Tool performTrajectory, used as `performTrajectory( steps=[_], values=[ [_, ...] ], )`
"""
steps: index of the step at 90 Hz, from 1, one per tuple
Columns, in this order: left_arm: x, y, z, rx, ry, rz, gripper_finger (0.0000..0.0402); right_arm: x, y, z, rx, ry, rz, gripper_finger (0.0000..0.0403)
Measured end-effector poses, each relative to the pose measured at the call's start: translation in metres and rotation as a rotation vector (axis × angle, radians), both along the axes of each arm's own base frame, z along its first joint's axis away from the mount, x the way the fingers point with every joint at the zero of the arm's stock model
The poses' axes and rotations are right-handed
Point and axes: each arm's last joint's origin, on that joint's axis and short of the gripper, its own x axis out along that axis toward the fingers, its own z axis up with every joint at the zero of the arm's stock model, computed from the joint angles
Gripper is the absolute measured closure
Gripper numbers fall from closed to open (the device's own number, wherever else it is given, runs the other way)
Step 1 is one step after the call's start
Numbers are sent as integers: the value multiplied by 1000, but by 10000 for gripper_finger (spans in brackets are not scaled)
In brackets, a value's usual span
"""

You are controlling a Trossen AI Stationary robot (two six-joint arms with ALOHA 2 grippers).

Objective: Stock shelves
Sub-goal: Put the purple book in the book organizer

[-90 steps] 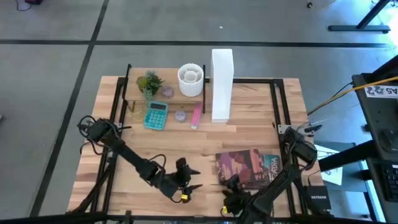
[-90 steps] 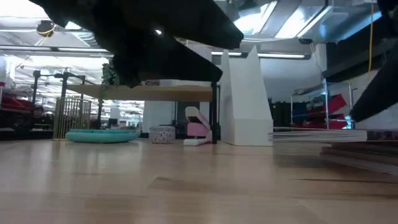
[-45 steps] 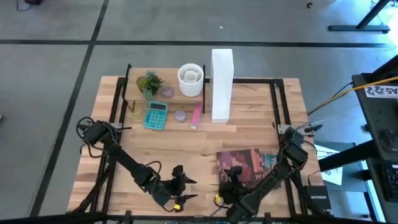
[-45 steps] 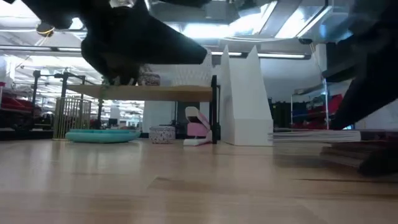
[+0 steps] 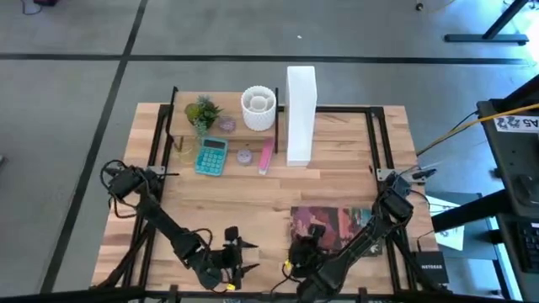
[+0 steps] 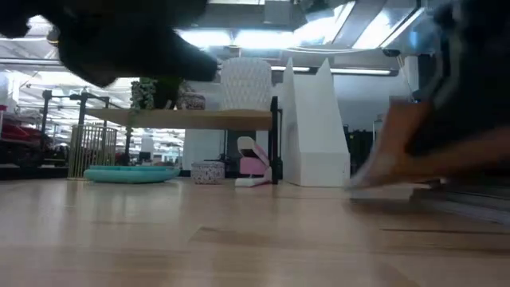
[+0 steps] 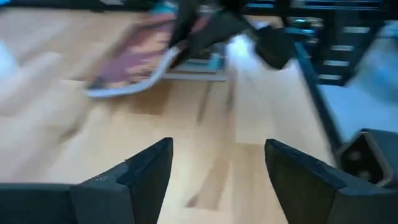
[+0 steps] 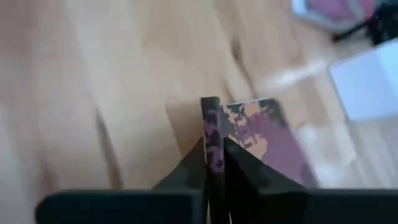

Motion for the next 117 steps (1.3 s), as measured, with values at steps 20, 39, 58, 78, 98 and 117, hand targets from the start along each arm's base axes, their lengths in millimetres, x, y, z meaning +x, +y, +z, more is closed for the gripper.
performTrajectory(
  steps=[20,39,58,78,98,117],
  values=[
    [-29,-16,17,152,-115,136,164,-8,23,75,-134,-232,201,399],
    [-48,-23,35,222,-179,205,164,-51,27,133,-70,-384,284,401],
    [-52,-26,37,216,-184,194,164,-73,31,136,21,-598,316,402],
    [-52,-26,37,217,-173,171,164,-44,27,95,227,-701,593,402],
    [-56,-32,40,242,-171,135,164,-28,-23,67,160,-956,652,402],
    [-66,-37,42,274,-200,185,164,-45,-71,28,273,-1142,586,402]
  ],
)
